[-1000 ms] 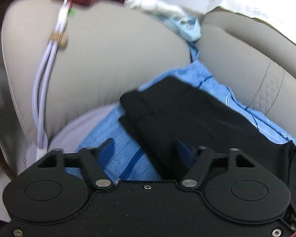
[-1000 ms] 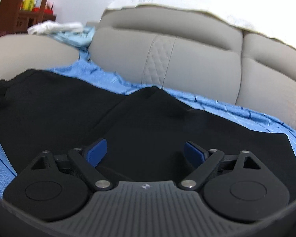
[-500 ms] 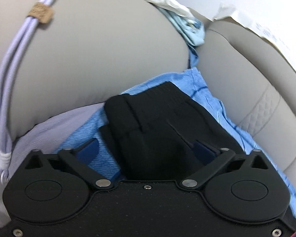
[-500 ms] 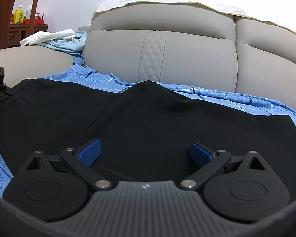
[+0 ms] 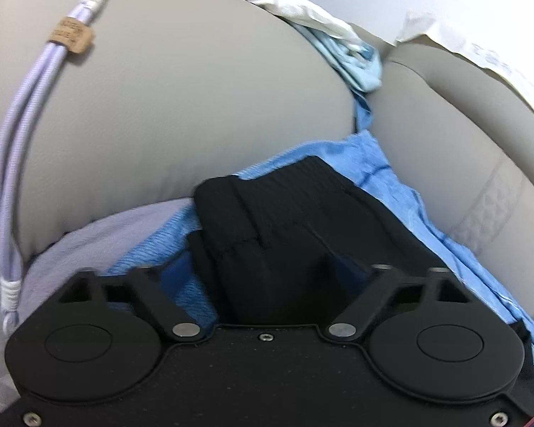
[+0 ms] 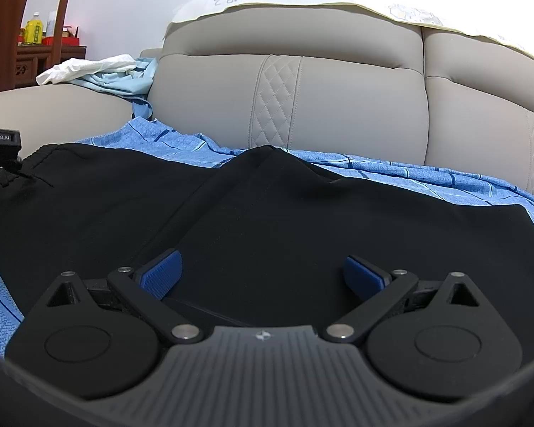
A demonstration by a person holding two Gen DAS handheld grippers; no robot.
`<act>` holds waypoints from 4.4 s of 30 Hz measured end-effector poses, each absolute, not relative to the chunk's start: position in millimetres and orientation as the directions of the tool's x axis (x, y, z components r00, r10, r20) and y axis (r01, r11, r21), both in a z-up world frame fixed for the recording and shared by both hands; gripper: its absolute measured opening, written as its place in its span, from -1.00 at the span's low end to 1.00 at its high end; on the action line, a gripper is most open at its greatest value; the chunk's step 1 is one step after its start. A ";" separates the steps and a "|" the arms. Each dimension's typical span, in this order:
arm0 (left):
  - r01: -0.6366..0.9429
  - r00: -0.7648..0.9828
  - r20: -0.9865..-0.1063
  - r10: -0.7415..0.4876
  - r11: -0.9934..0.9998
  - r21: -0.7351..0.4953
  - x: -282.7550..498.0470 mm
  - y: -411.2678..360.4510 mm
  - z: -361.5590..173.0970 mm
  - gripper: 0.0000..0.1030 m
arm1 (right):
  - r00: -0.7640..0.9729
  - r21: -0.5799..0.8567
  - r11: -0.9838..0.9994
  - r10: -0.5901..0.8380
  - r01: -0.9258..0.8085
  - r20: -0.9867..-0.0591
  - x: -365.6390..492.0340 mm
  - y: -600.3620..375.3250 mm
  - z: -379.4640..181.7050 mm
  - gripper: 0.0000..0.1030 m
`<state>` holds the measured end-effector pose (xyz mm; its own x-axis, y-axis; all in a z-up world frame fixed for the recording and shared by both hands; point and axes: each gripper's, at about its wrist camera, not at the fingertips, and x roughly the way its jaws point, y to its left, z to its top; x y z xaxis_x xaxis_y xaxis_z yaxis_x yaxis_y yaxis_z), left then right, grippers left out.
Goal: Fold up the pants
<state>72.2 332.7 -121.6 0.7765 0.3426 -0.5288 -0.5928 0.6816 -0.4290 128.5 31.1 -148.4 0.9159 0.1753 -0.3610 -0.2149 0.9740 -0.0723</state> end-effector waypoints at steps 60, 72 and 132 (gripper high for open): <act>0.025 0.838 -0.543 -0.045 0.999 -0.044 81.1 71.5 -104.2 -0.42 | 0.878 0.212 0.971 0.003 0.112 -0.478 127.8 -119.6 -122.1 -0.09; 0.140 0.836 -0.525 -0.160 0.987 -0.079 72.8 59.1 -86.6 -0.41 | 0.853 -0.078 0.949 -0.310 0.306 -0.421 66.2 -127.2 -117.2 -0.16; 0.268 0.658 -0.626 -0.419 0.907 -0.325 269.9 84.3 -103.4 0.49 | 0.824 0.276 0.950 0.273 -0.148 -0.496 207.5 -241.1 -119.9 0.08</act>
